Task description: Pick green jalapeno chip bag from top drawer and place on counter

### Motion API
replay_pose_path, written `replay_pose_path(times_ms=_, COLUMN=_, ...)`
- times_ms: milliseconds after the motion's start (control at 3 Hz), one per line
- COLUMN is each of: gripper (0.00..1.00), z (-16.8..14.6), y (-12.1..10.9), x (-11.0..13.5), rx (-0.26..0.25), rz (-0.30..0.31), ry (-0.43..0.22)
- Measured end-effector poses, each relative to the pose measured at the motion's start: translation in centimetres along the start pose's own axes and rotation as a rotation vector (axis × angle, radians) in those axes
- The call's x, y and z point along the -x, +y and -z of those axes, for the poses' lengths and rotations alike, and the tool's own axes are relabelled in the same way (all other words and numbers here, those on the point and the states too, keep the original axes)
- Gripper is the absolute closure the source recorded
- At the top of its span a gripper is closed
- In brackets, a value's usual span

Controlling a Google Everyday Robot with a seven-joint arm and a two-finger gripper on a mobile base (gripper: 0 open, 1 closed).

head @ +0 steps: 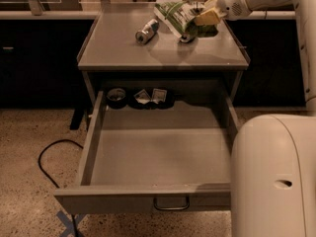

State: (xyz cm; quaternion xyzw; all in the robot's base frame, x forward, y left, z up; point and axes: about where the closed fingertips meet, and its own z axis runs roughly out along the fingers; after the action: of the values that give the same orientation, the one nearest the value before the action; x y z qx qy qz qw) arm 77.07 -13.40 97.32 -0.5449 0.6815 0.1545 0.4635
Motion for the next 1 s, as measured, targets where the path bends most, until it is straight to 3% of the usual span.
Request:
replay_pose_path(times_ms=333, gripper=1.0, z=-1.0, y=-1.7, x=-2.1, rx=-0.05, rz=-0.025, ry=0.038)
replay_pose_path(times_ms=1000, gripper=1.0, z=-0.8, y=-5.6, x=-7.6, rx=-0.19, rz=-0.137, ry=0.139)
